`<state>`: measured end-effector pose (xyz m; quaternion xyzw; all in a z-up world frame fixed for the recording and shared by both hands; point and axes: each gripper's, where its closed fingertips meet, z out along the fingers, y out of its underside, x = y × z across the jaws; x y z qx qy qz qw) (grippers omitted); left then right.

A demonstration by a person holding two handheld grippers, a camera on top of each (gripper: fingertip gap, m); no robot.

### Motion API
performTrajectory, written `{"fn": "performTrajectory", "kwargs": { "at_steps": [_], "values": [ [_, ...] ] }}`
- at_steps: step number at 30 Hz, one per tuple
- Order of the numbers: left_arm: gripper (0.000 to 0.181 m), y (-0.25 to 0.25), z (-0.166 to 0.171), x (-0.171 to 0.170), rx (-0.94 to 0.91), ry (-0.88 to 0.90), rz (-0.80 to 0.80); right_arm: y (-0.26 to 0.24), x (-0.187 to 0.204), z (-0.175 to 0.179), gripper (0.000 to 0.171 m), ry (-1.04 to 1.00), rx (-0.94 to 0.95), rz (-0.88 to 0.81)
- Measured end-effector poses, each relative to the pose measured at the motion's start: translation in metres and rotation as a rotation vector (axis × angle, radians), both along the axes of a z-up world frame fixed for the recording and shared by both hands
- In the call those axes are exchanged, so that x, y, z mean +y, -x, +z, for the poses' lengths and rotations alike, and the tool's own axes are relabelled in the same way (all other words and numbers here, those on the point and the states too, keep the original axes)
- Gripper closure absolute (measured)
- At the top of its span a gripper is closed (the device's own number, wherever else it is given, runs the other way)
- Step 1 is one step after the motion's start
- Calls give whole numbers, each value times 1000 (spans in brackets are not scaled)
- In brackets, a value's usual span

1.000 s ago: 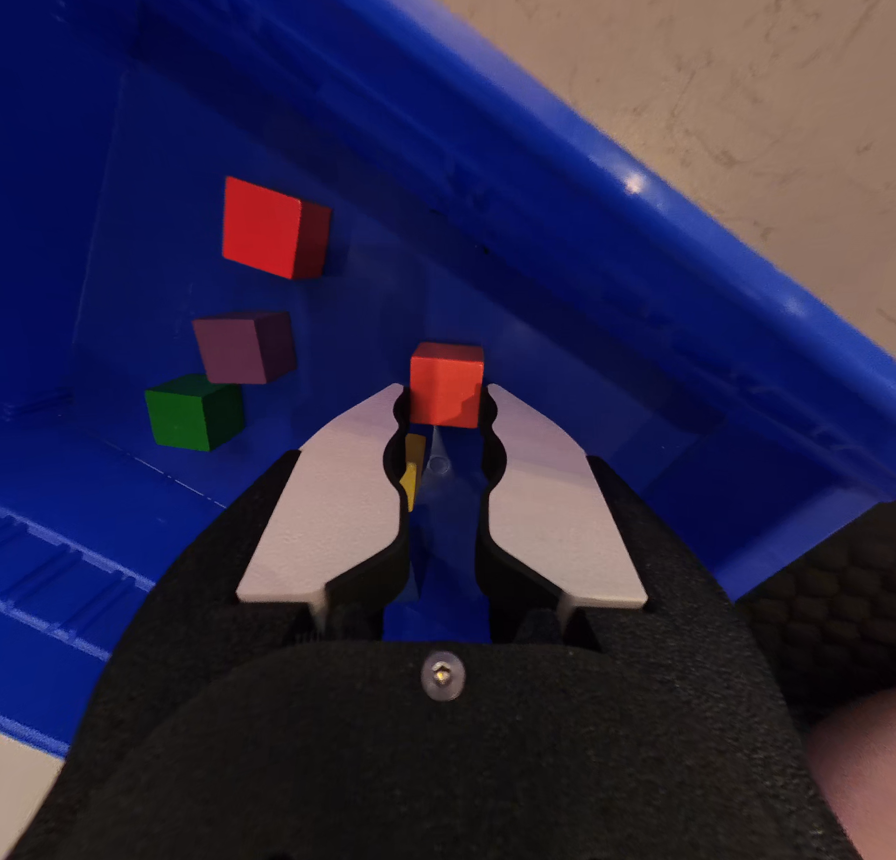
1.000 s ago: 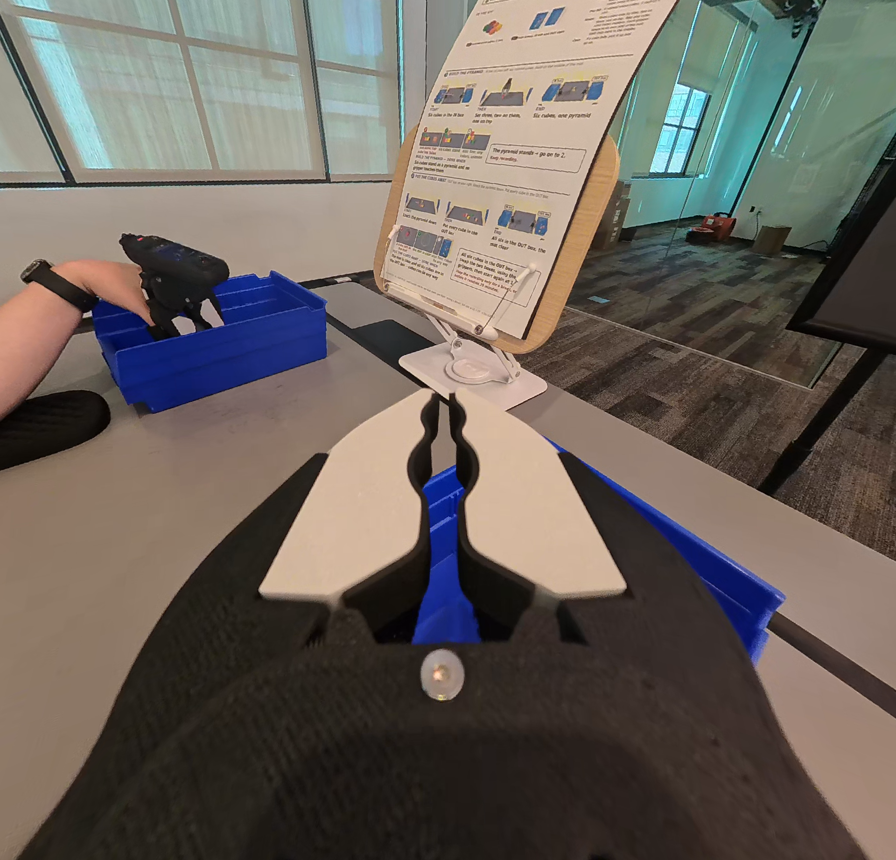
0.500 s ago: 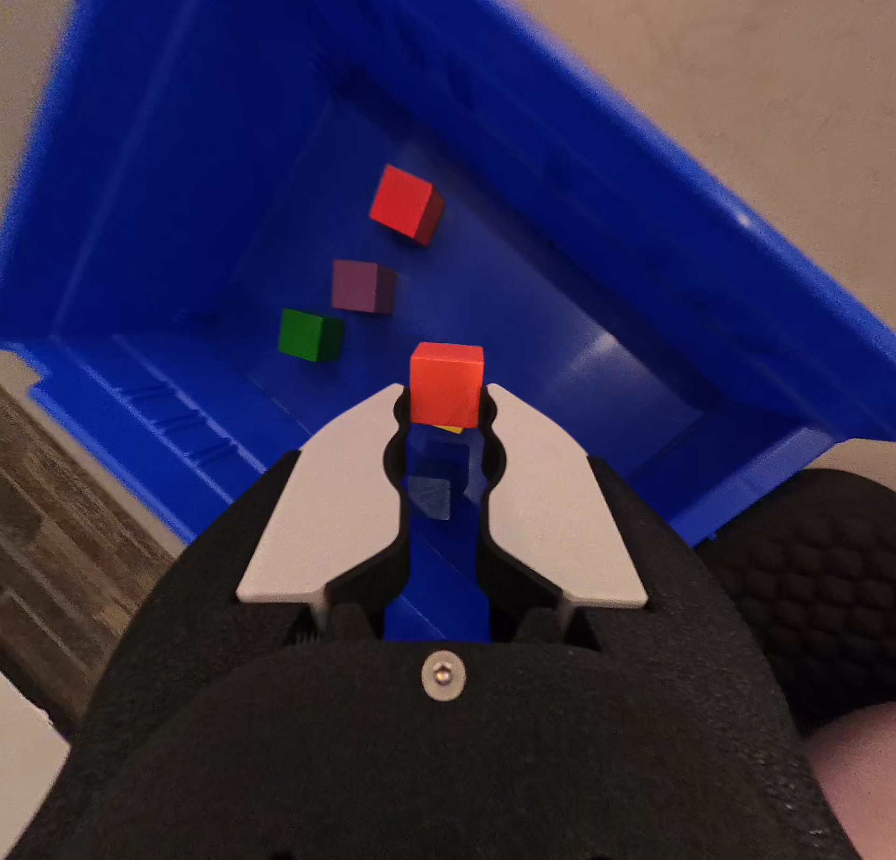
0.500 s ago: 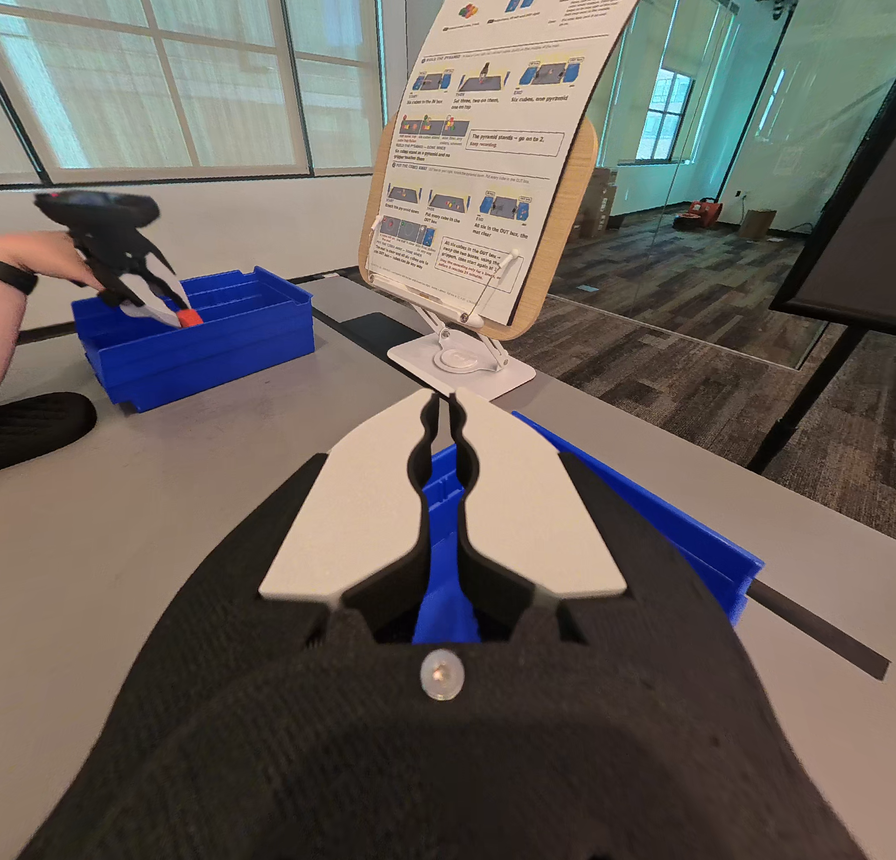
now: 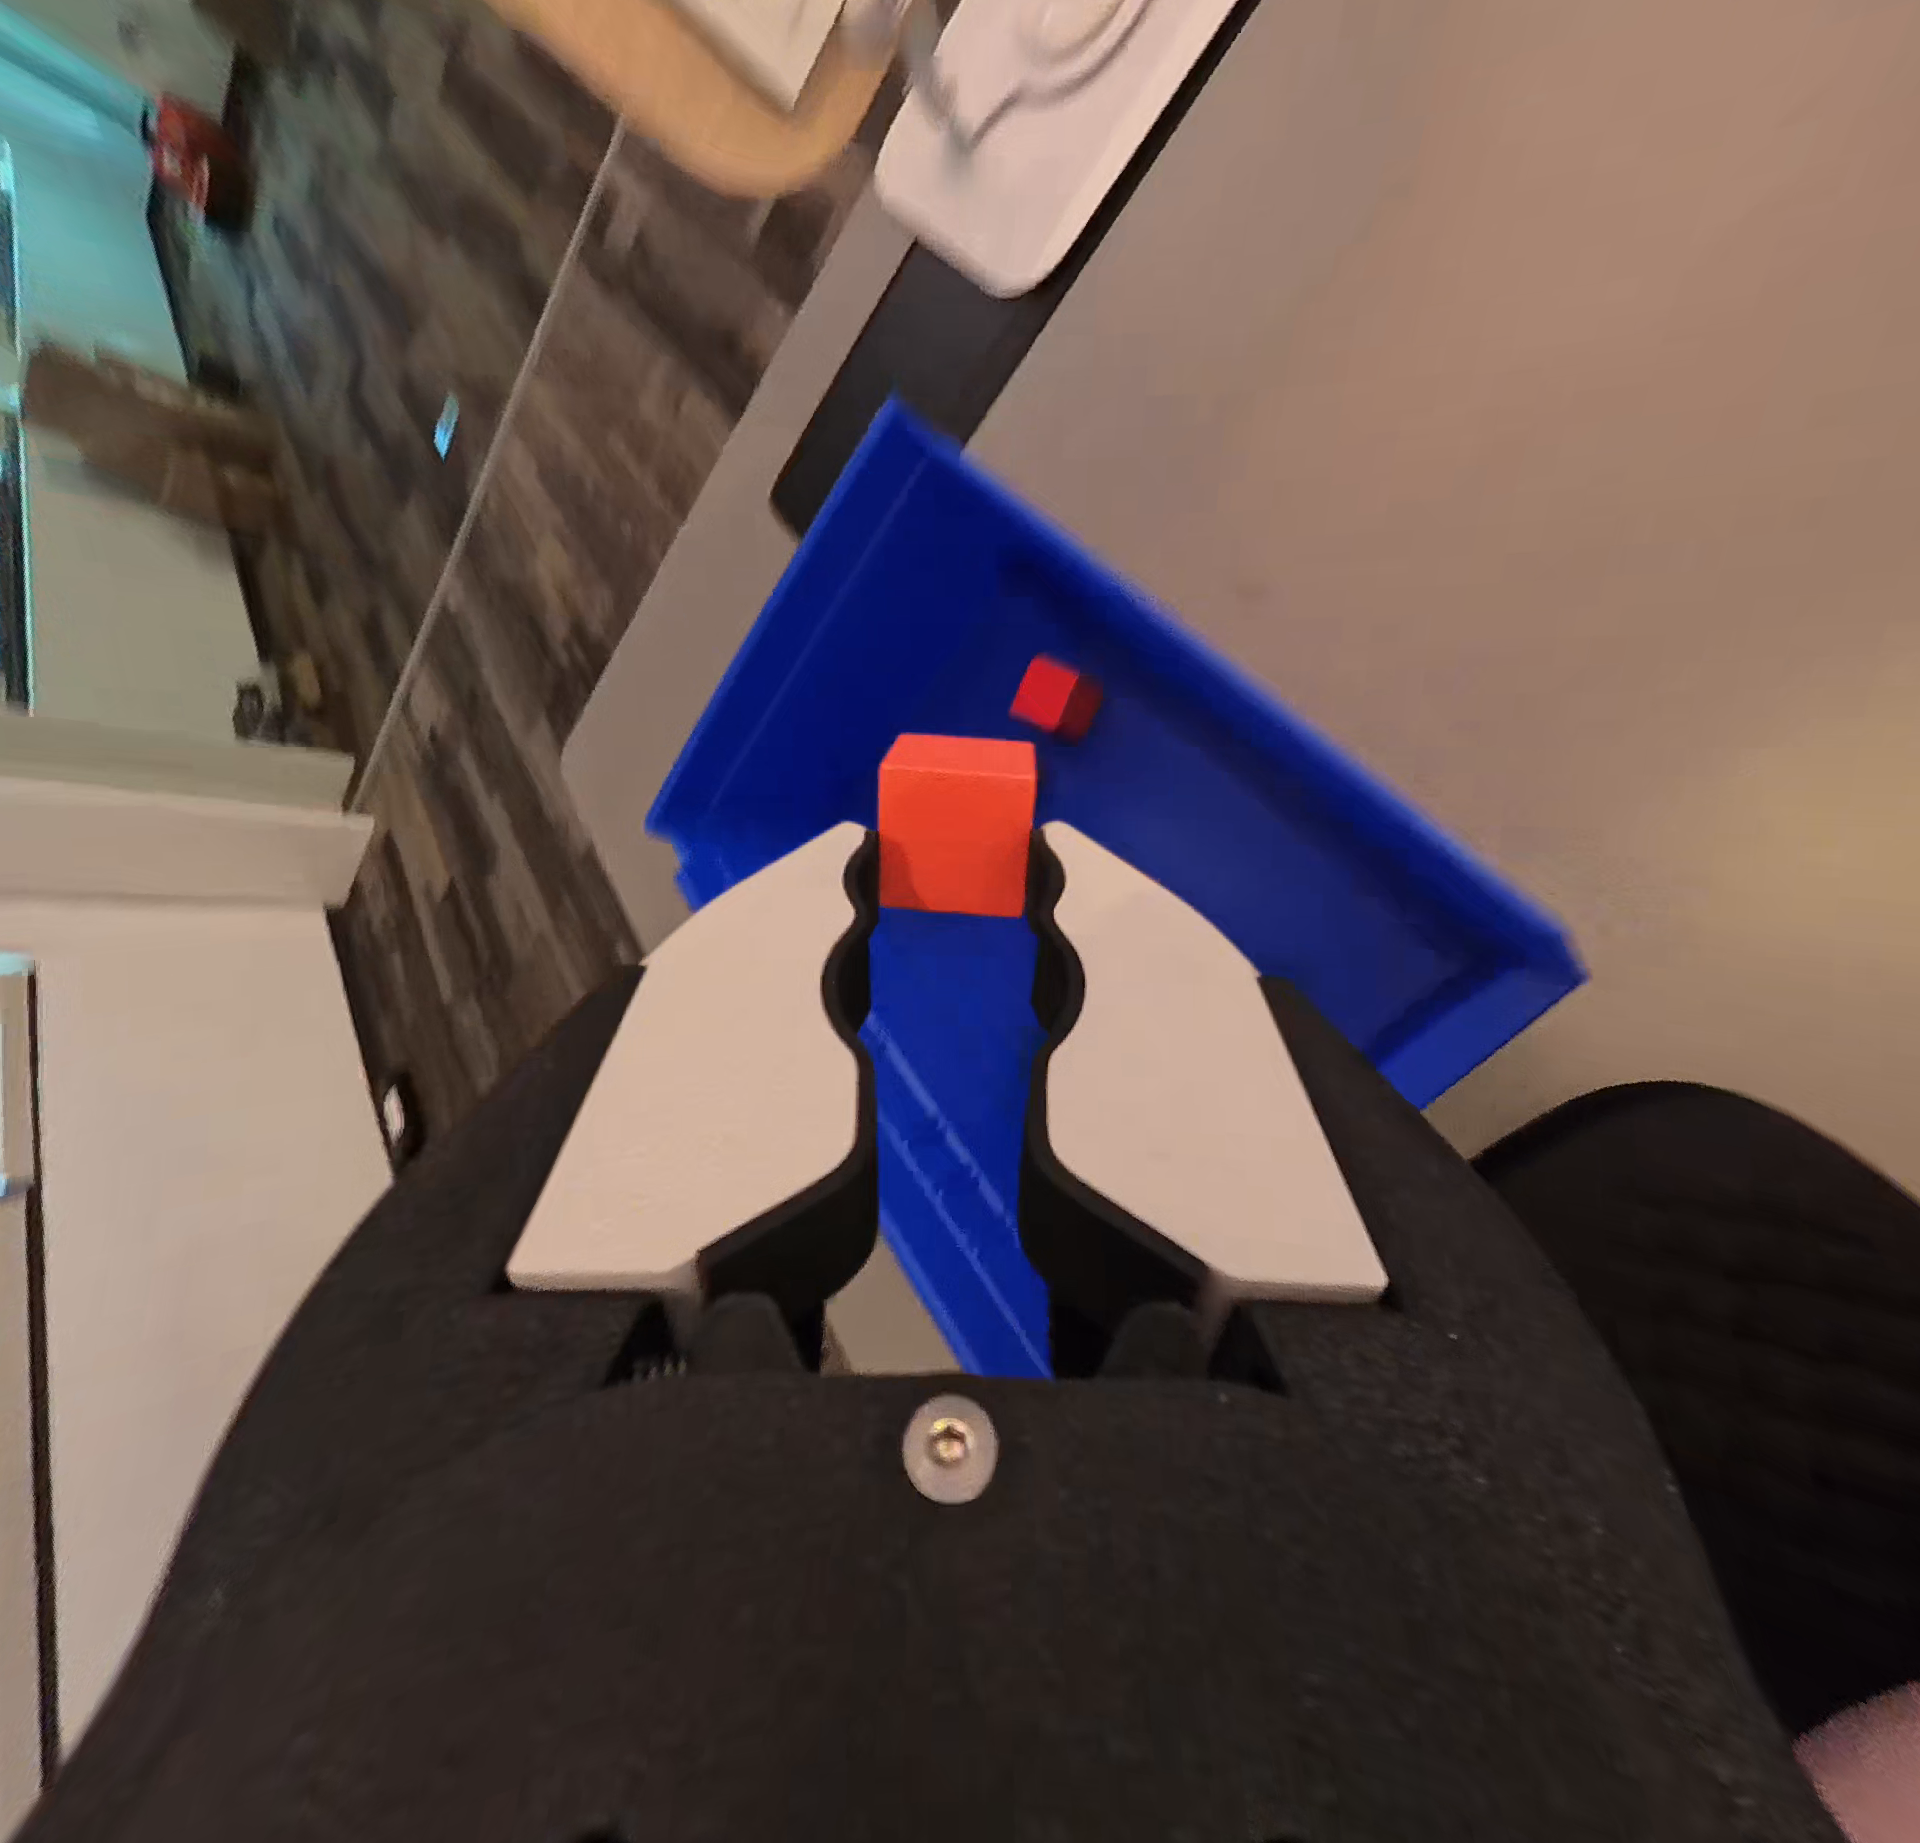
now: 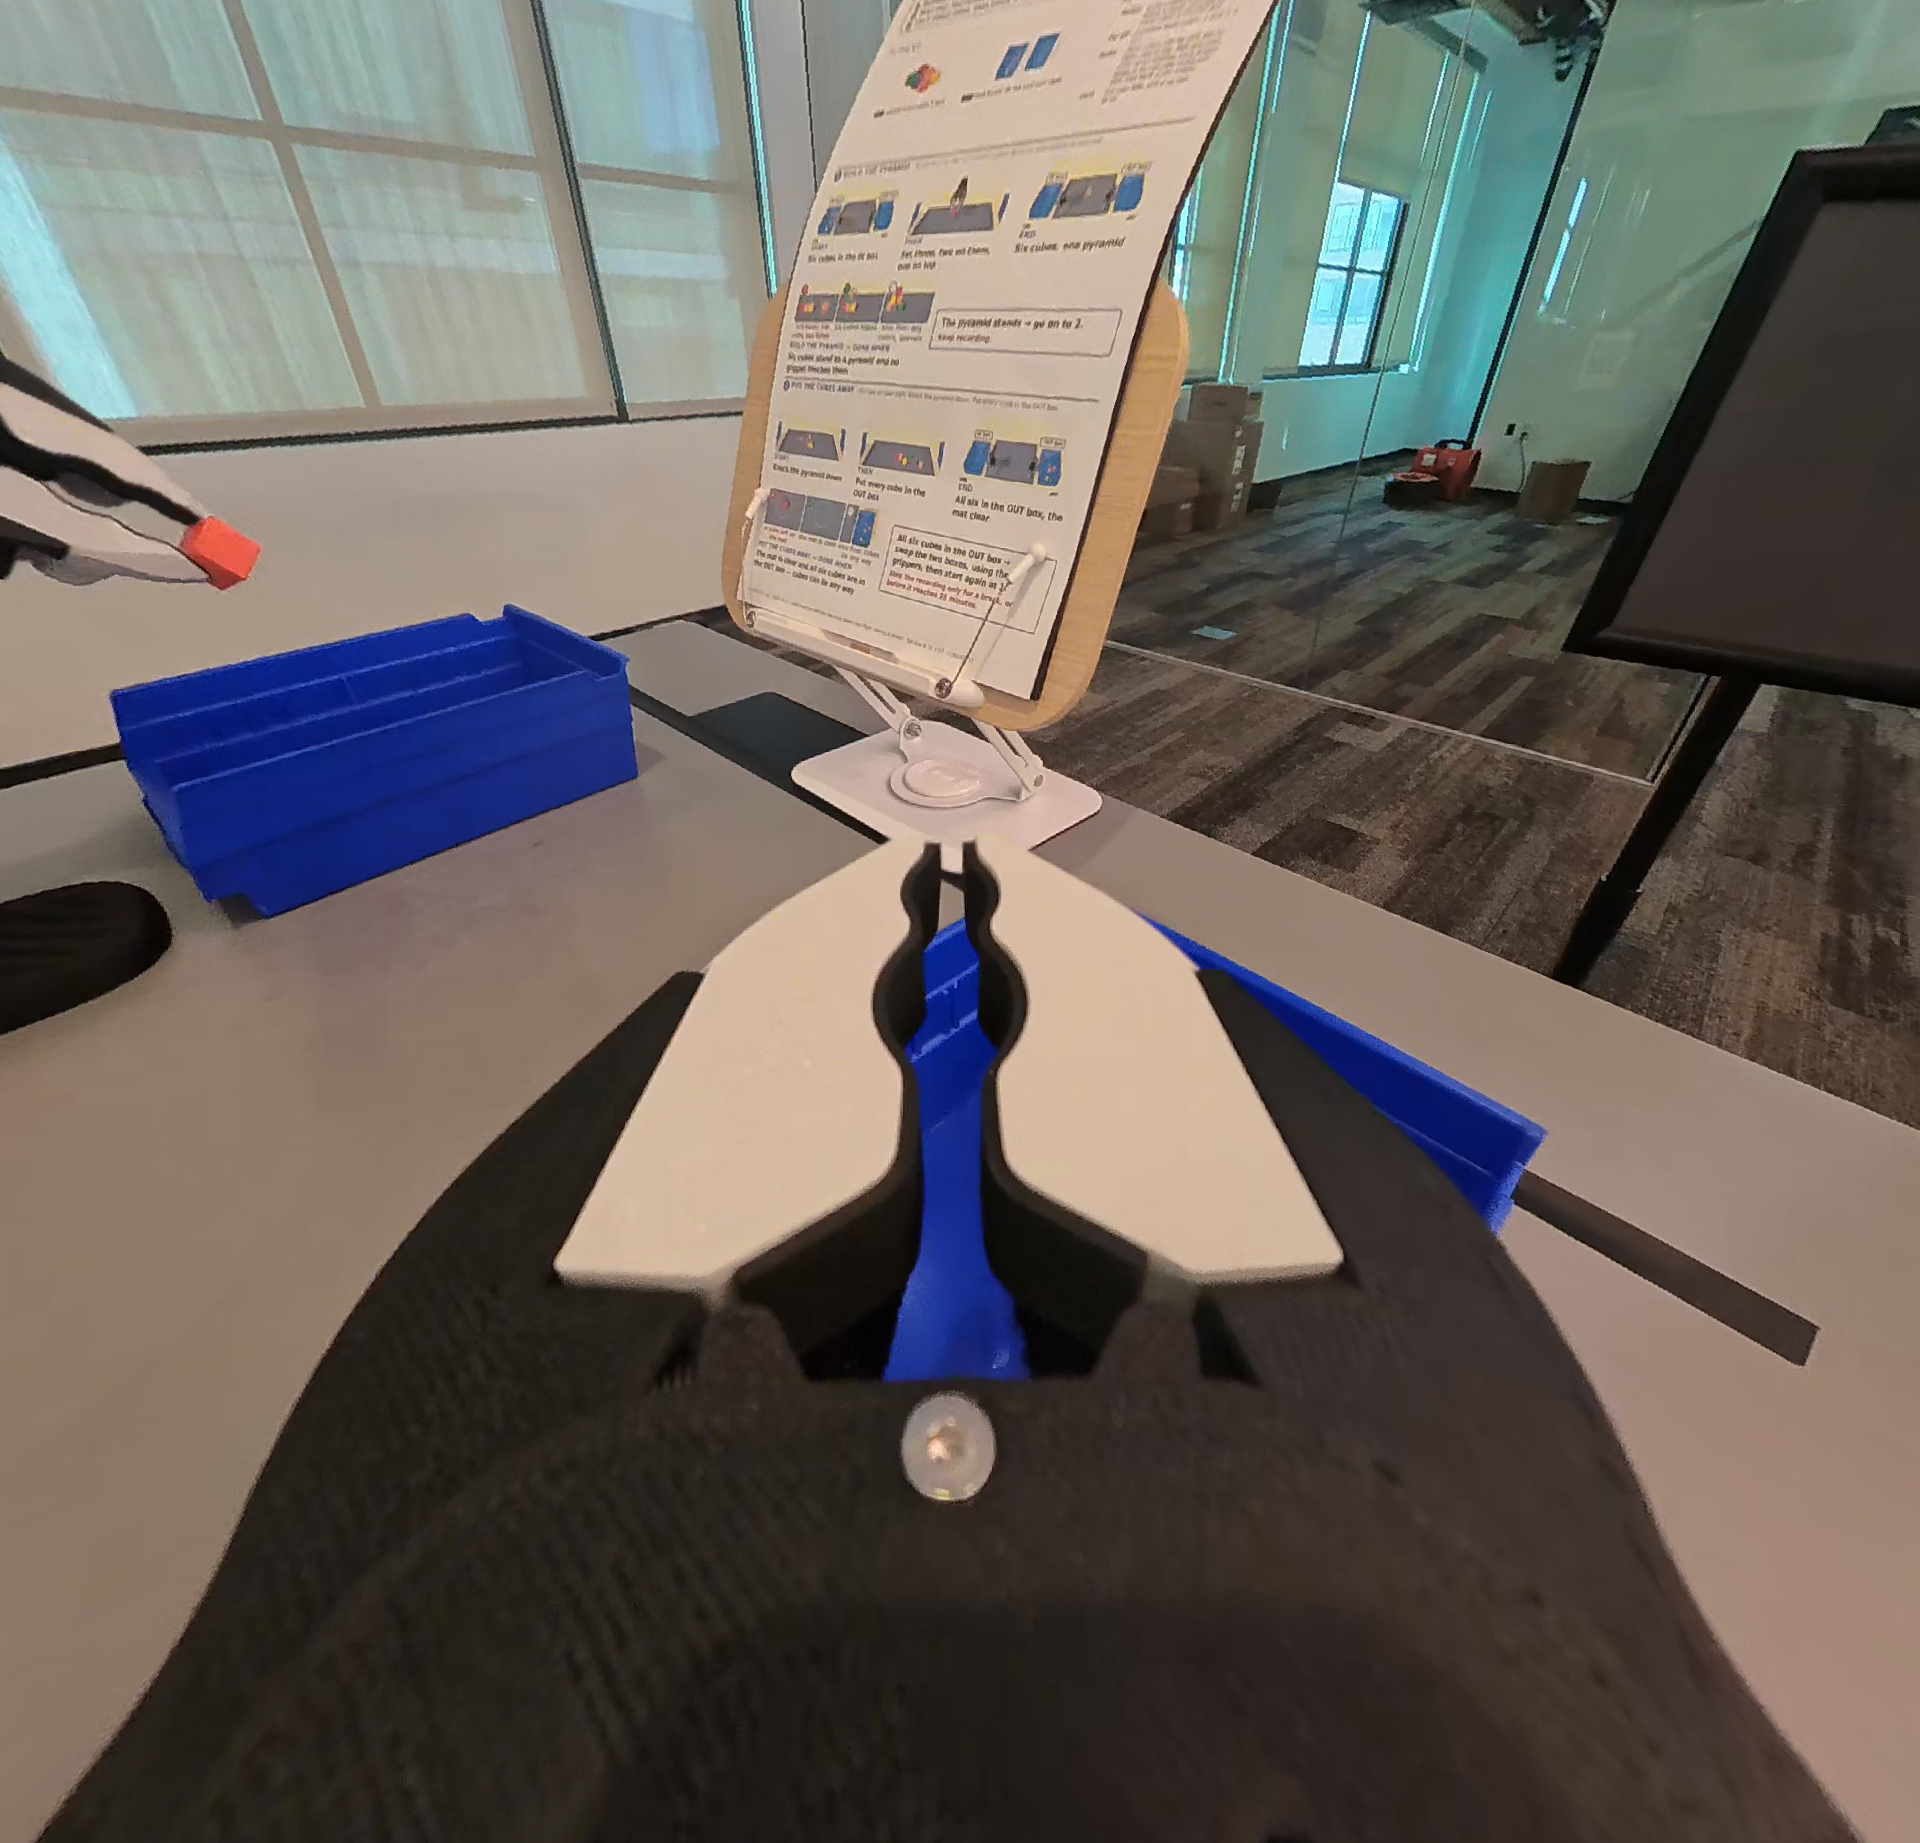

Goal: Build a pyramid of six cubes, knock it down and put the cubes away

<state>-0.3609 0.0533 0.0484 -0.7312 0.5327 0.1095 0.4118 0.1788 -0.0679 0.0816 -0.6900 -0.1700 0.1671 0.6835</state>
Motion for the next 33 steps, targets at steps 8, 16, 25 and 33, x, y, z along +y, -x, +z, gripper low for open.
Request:
{"fn": "performTrajectory", "kwargs": {
  "at_steps": [8, 16, 25, 33],
  "values": [
    [154, -171, -1, -58, -70, 69, -524, -4, -6, 6, 167, -19, 19, 8],
    [154, -254, -112, -69, 162, 347, -552, -9, -13, 9, 166, -22, 25, 0],
    [154, -279, -166, -68, 331, 494, -578, -10, -13, -3, 166, 41, -53, -32],
    [154, -293, -183, -61, 316, 547, -582, 0, -12, -3, 166, 43, -89, -6]
  ]
}}
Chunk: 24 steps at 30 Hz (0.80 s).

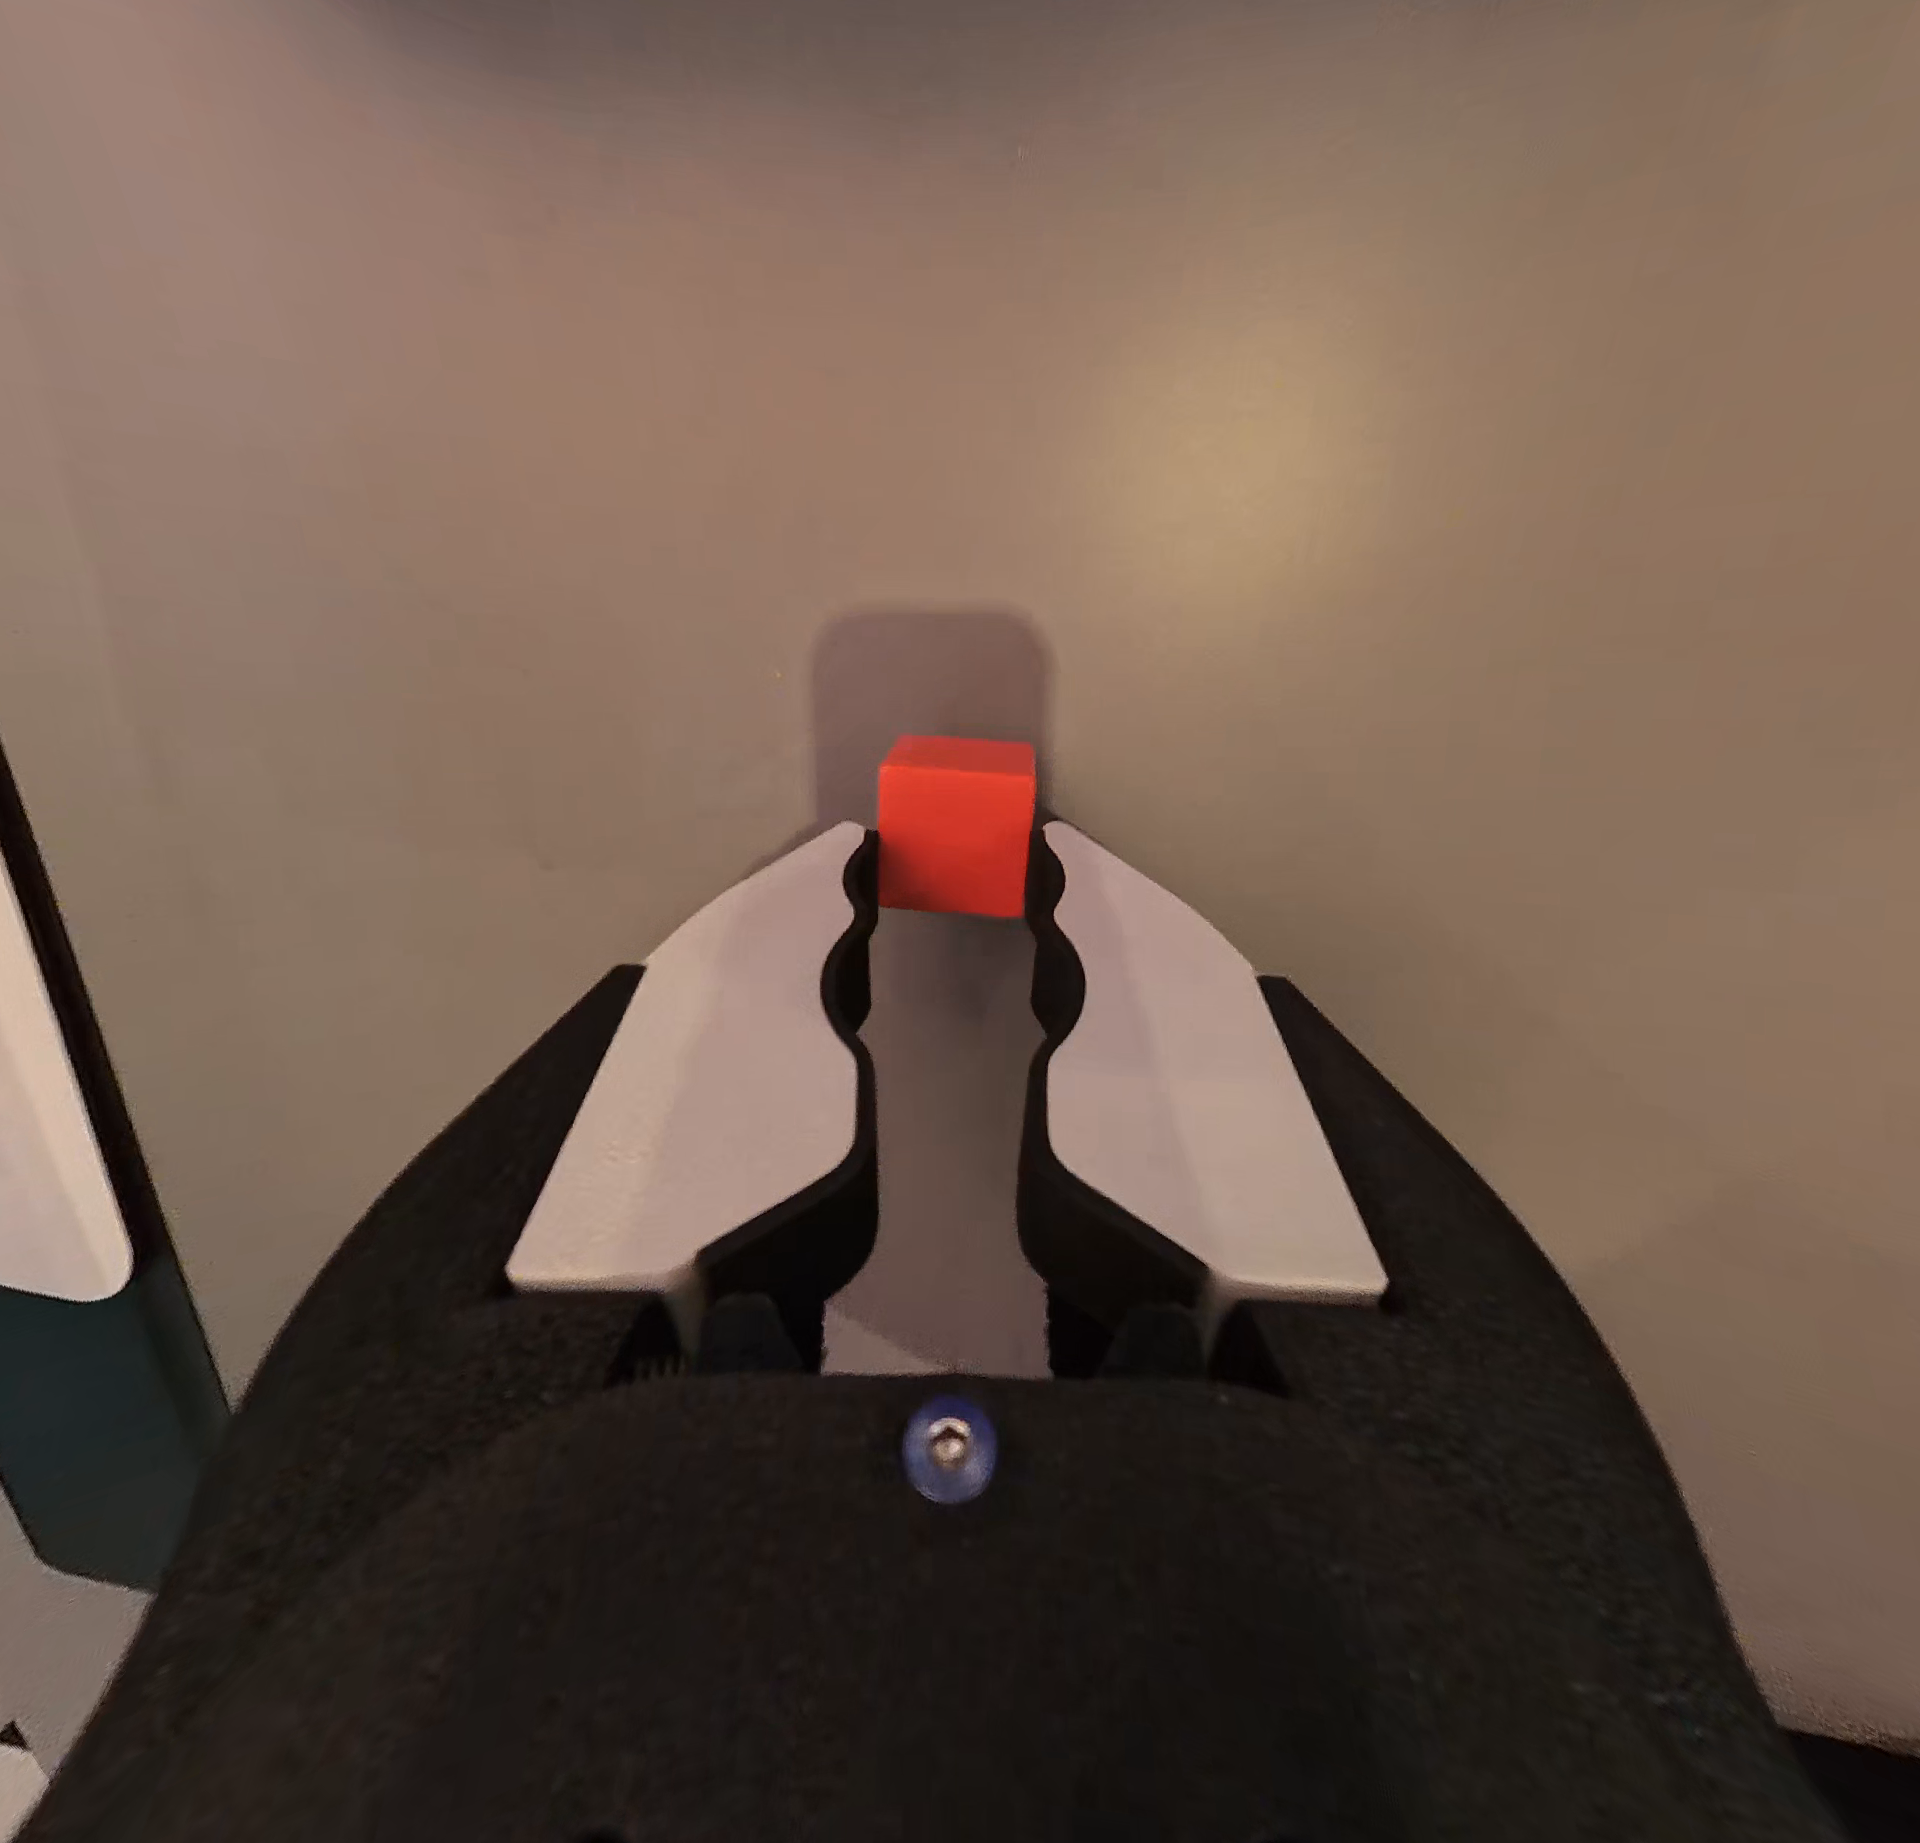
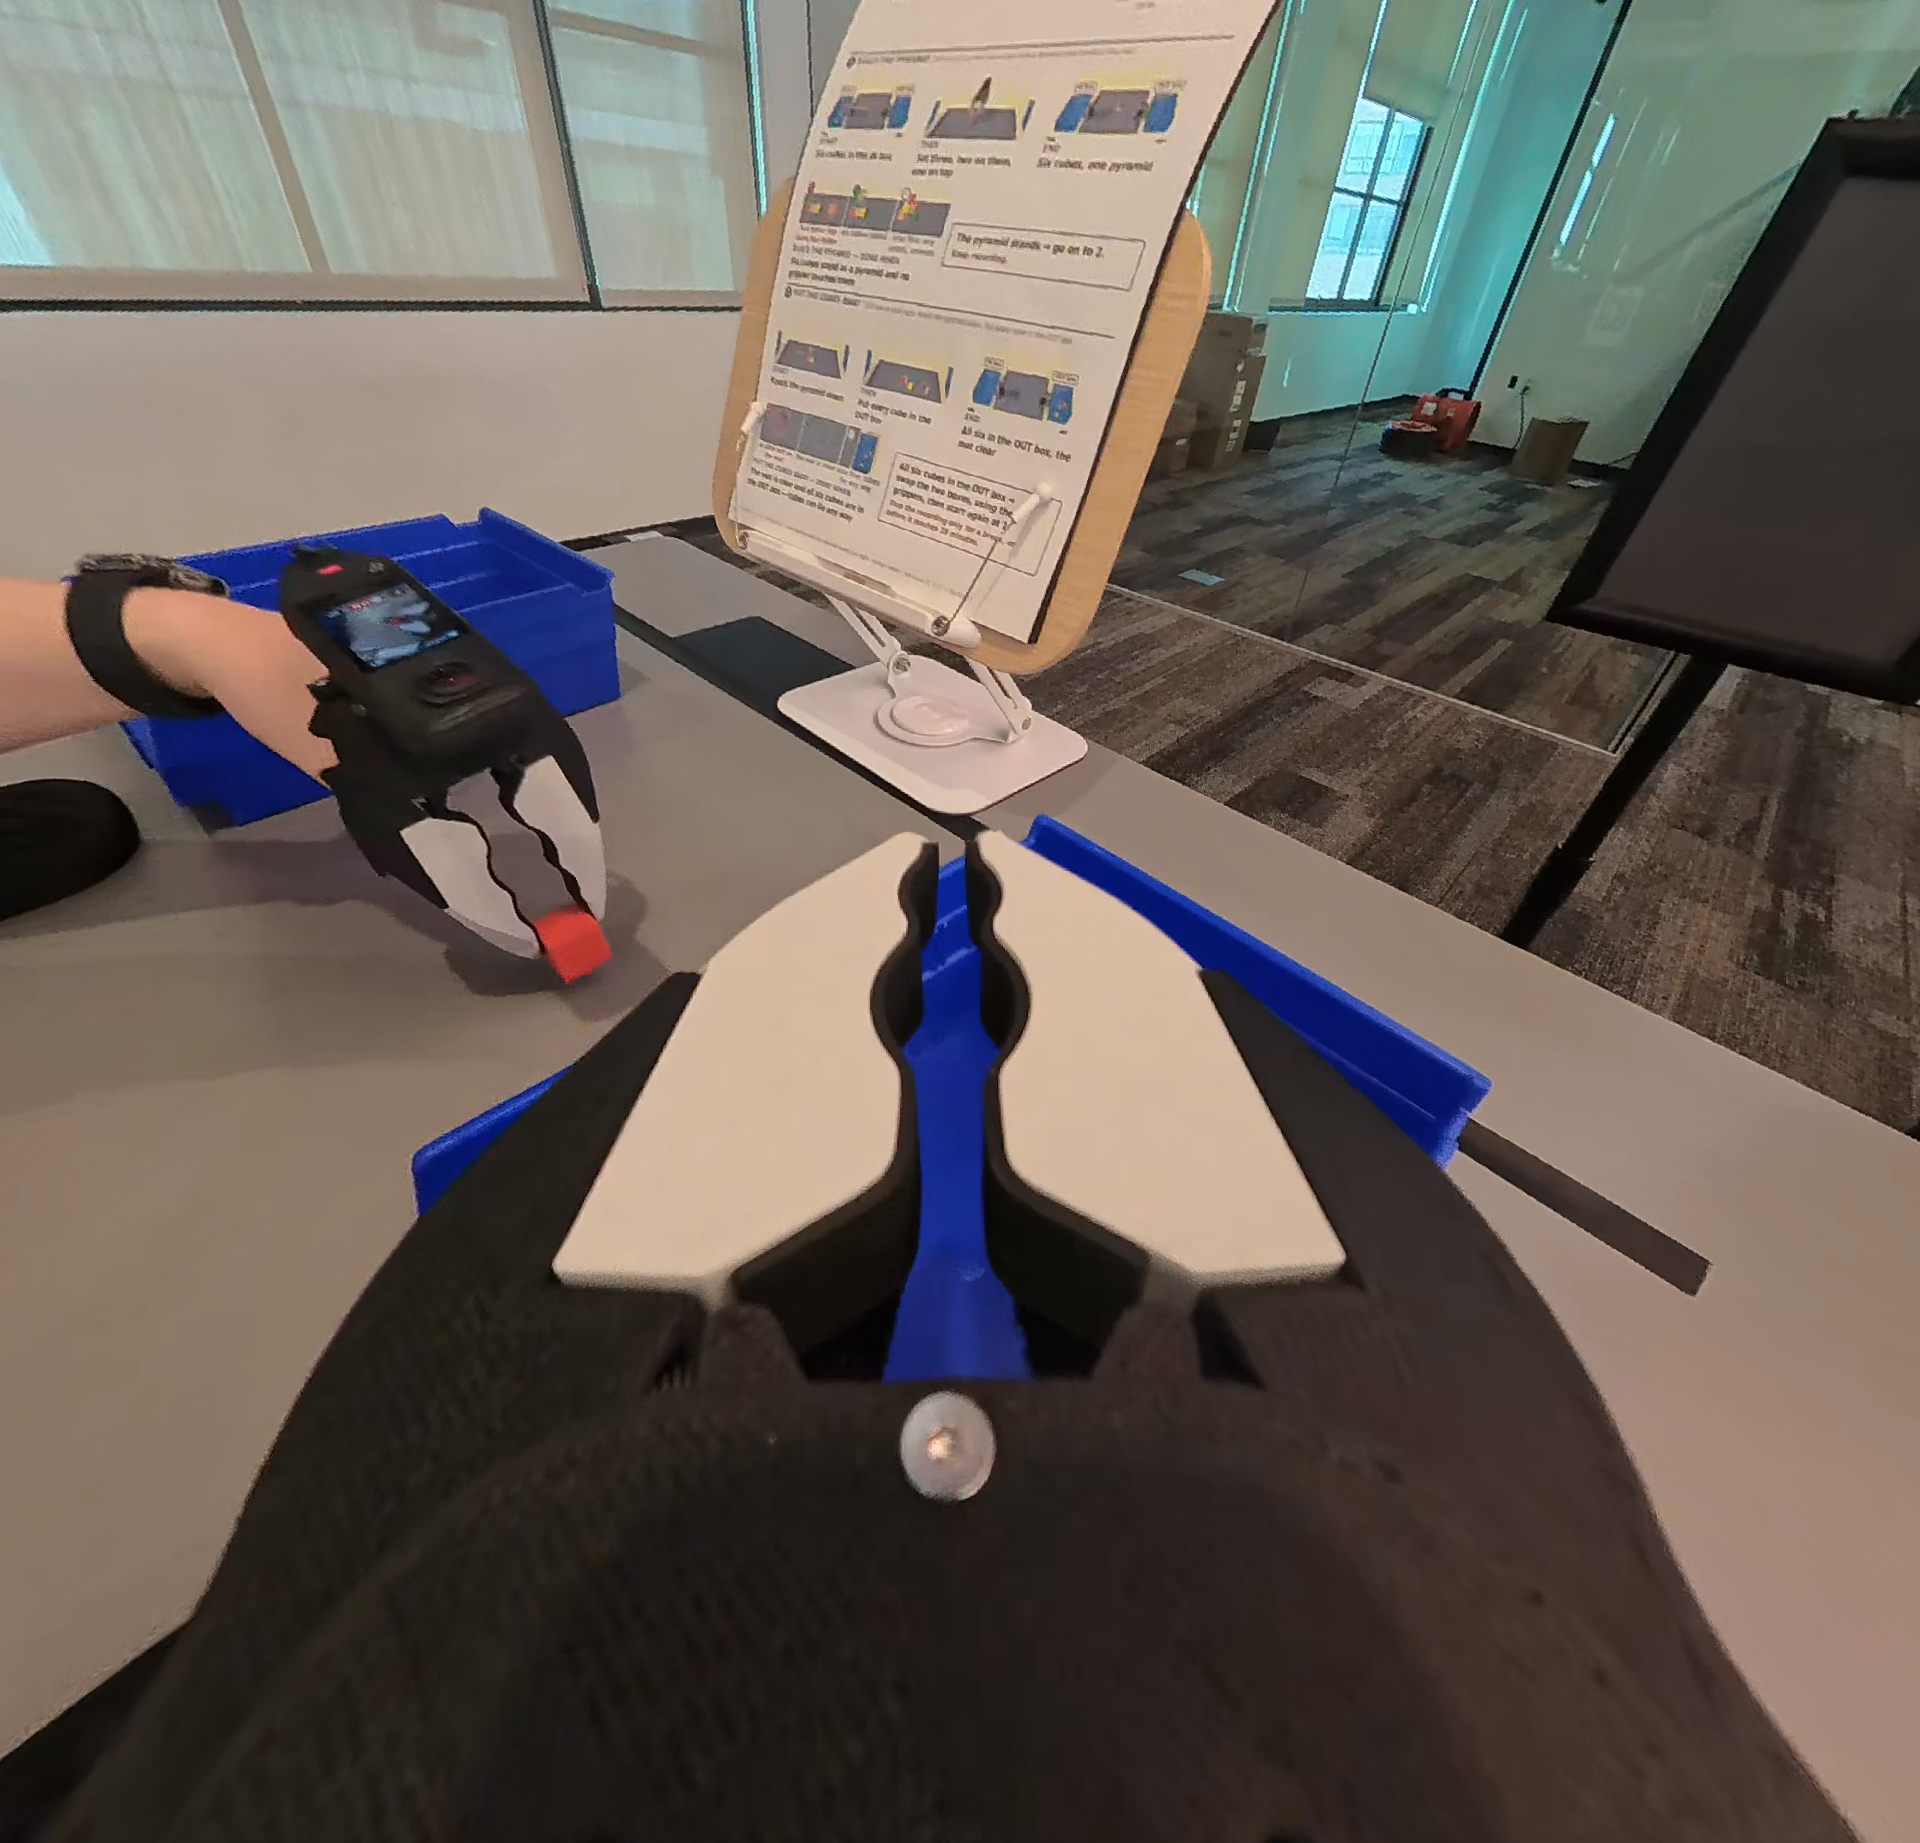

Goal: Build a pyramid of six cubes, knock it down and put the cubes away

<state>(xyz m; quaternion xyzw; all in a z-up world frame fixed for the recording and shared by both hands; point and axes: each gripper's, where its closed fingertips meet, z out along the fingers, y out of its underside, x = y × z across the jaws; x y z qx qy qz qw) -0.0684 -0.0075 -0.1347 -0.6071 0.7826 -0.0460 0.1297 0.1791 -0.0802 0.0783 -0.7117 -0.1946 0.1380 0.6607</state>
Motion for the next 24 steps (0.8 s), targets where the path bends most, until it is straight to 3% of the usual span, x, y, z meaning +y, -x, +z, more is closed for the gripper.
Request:
{"fn": "performTrajectory", "kwargs": {
  "at_steps": [22, 24],
  "values": [
    [154, 2, -13, -7, 9, 91, -40, -7, -4, -6, 166, 28, 38, 19],
    [144, 2, -11, -6, 2, 83, -38, -7, -5, -6, 166, 31, 37, 22]
  ]
}}
